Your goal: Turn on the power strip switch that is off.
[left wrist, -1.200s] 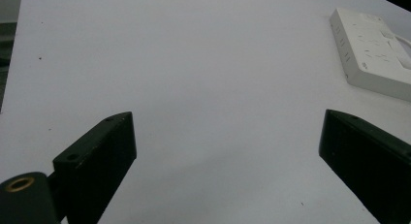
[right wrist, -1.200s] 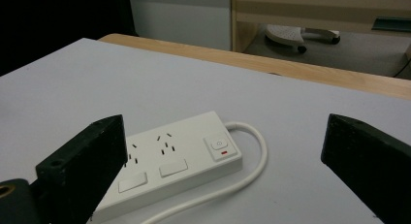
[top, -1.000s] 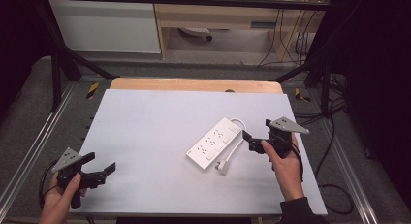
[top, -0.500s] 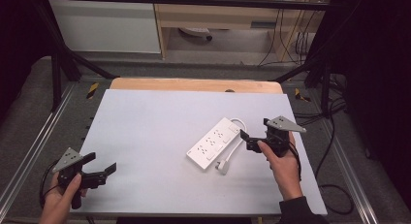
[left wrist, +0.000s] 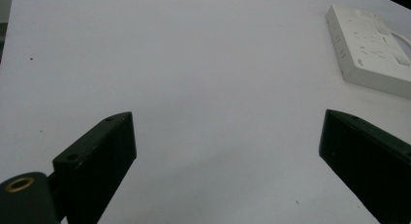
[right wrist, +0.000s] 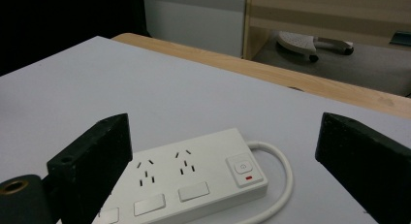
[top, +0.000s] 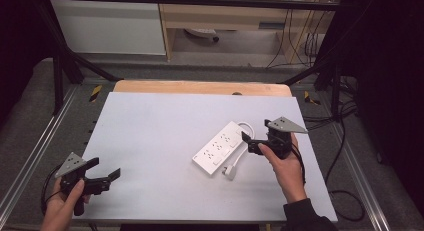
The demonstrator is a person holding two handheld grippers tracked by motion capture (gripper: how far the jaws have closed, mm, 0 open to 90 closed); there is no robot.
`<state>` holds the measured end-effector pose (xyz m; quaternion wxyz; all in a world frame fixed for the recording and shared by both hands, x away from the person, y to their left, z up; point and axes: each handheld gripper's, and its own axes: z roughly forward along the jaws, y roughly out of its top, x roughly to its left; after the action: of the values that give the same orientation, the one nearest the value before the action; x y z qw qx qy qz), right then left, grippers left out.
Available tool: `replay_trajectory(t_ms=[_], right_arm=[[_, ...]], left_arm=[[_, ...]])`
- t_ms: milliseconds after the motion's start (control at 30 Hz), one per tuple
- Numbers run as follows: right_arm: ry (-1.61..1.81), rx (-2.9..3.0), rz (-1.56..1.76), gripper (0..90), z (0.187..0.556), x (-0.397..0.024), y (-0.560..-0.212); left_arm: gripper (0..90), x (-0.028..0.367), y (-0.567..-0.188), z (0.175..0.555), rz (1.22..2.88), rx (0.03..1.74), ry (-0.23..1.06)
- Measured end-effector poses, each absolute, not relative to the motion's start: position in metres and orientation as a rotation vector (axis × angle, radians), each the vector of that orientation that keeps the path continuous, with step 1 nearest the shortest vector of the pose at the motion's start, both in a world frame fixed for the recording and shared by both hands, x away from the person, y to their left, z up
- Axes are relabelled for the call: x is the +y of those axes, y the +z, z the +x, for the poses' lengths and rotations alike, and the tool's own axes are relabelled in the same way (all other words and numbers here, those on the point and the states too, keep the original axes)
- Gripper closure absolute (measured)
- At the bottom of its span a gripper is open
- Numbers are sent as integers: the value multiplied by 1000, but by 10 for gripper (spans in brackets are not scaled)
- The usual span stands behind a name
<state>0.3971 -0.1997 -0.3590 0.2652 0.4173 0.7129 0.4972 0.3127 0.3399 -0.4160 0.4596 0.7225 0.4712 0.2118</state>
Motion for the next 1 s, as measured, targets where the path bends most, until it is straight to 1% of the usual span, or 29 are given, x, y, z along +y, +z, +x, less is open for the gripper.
replay_trajectory(t_ms=[333,833,1000], right_arm=[[1342,1937,1112,150,401,-189,-357],[1343,1937,1098,328,406,-179,-359],[1347,1910,1103,414,406,-177,-360]], left_arm=[[62,340,-416,313,1777,1167,523],[62,339,-417,313,1790,1166,520],[62,339,-417,313,1795,1164,522]])
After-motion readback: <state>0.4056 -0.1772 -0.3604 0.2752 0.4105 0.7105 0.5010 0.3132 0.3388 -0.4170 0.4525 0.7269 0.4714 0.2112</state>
